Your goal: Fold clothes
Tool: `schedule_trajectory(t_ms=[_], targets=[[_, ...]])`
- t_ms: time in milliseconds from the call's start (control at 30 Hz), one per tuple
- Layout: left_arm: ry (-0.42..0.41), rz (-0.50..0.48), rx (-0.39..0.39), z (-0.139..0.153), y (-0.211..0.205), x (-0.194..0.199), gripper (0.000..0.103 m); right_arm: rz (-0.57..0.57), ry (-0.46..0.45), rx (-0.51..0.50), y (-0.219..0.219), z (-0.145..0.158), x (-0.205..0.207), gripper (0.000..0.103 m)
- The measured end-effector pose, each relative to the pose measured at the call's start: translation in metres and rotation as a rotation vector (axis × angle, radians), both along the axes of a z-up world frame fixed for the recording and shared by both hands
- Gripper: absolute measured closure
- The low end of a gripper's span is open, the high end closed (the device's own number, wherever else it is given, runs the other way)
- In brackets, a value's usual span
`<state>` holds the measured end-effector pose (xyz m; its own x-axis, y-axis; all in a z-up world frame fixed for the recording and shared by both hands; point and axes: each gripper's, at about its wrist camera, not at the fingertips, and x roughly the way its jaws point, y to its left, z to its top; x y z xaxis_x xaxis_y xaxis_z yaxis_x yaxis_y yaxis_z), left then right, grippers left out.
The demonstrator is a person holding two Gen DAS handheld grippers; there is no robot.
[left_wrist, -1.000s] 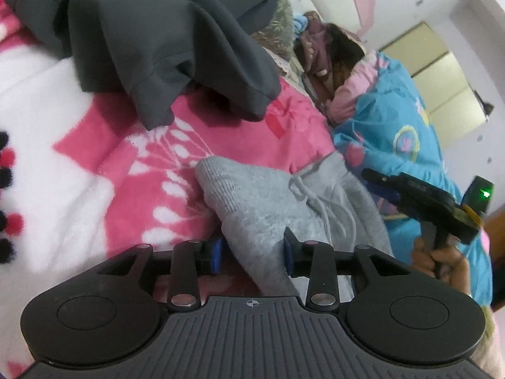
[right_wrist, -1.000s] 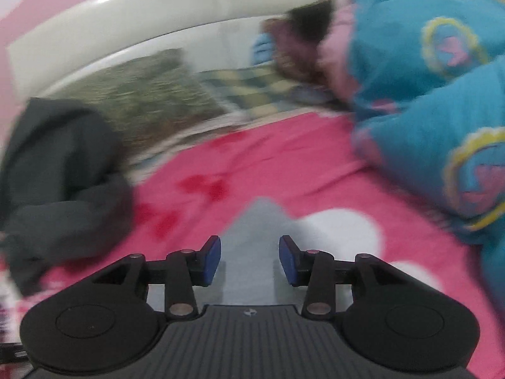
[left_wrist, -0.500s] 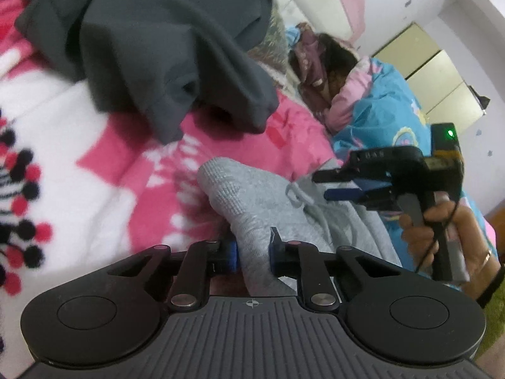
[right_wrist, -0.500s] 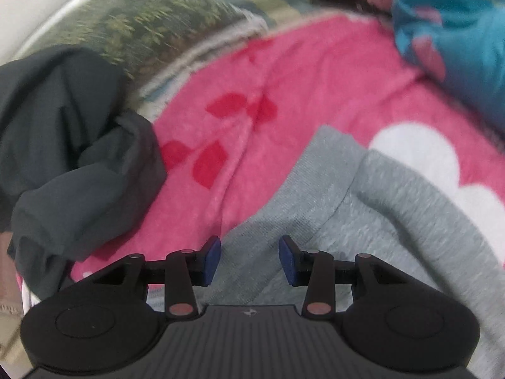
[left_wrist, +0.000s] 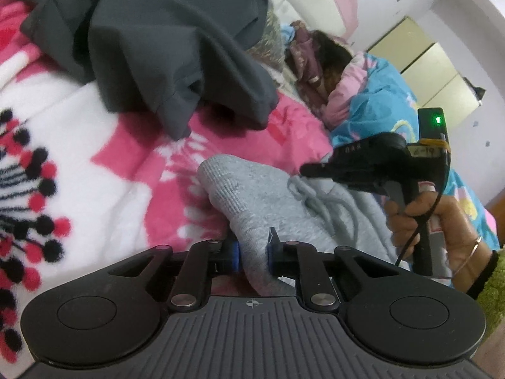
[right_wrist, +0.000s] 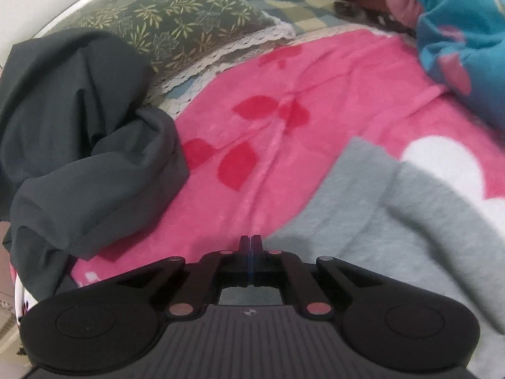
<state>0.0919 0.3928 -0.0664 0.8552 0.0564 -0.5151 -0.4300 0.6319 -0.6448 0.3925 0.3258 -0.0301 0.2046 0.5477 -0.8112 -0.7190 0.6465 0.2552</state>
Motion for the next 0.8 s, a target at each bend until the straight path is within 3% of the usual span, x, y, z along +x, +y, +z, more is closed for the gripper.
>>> schedule_trajectory(t_ms=[133,200,233,267,367,467,533,600,633,667,800], targets=[[-0.018,-0.017,-0.028,-0.002,0.006,-0.003,0.084,-0.009,-0.072,0.084,-0.019,0.017,0.008,0.101],[-0.02,-0.036,-0.002,0.0,0.005,-0.001,0.082,-0.02,-0.12,0.123,-0.033,0.03,0.015,0.08],[-0.019,-0.036,0.009,0.001,0.005,0.001,0.08,-0.063,-0.161,0.103,-0.046,0.036,0.025,0.054],[-0.018,-0.036,0.016,0.002,0.004,0.002,0.077,-0.103,-0.195,0.084,-0.058,0.041,0.035,0.038],[-0.02,-0.028,-0.009,0.001,0.008,0.005,0.074,-0.17,-0.181,0.033,-0.086,0.037,0.063,0.029],[-0.033,-0.015,-0.038,-0.001,0.01,0.004,0.074,-0.161,-0.186,0.072,-0.094,0.037,0.06,0.025],[-0.044,-0.004,-0.044,-0.003,0.01,0.004,0.074,-0.154,-0.19,0.099,-0.099,0.038,0.059,0.026],[-0.051,0.008,-0.027,-0.003,0.009,0.004,0.08,-0.148,-0.193,0.125,-0.105,0.038,0.057,0.053],[-0.054,0.013,-0.009,-0.002,0.006,0.005,0.084,-0.144,-0.195,0.138,-0.107,0.038,0.056,0.09],[-0.063,0.016,0.009,0.001,0.004,0.004,0.086,-0.141,-0.197,0.151,-0.11,0.039,0.055,0.101],[-0.149,0.046,0.059,0.018,-0.007,-0.01,0.088,-0.127,-0.205,0.21,-0.121,0.041,0.051,0.101]])
